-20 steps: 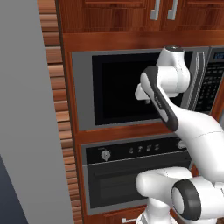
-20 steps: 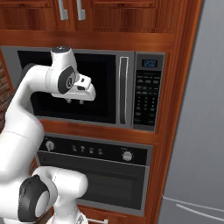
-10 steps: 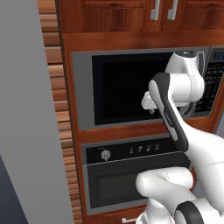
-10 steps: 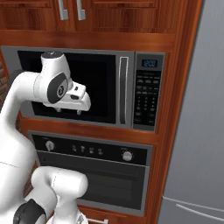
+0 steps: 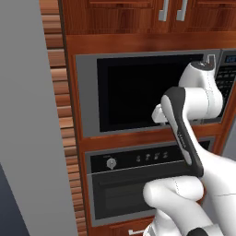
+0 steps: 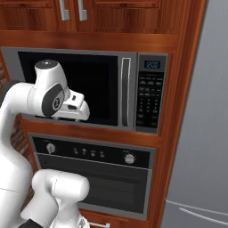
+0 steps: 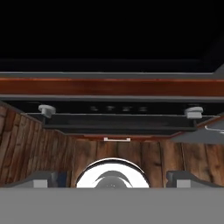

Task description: The microwave is finished heating the steak and avocado. Take the bowl containing the food and place it on the dining counter.

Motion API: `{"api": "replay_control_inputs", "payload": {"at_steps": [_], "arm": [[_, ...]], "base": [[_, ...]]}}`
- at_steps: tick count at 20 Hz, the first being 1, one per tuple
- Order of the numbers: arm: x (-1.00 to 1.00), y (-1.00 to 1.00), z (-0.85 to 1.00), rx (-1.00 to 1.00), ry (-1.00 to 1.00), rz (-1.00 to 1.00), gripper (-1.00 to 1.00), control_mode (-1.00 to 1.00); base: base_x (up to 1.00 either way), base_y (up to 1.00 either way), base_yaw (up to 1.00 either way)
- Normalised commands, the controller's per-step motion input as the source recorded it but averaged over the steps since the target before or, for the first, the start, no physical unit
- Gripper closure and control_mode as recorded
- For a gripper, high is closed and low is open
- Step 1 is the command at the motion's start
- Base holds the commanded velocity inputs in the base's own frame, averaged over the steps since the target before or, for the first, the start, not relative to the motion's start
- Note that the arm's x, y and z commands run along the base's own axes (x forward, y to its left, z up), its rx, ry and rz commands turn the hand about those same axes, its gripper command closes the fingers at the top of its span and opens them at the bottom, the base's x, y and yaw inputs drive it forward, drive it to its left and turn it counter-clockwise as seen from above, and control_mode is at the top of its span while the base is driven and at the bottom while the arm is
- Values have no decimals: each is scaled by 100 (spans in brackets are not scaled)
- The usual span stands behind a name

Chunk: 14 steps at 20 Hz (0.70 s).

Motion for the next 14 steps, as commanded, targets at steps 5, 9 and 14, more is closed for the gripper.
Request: {"api": "replay_control_inputs", "payload": {"at_steps": [5,9,14], "arm": [[-10,0,0,0,-2,0,-100,100],[0,0,0,0,0,0,-100,100],[0,0,0,0,0,0,-100,100]], "base": [[-7,-1,0],[-42,-20,0],[-36,-28,0]]}}
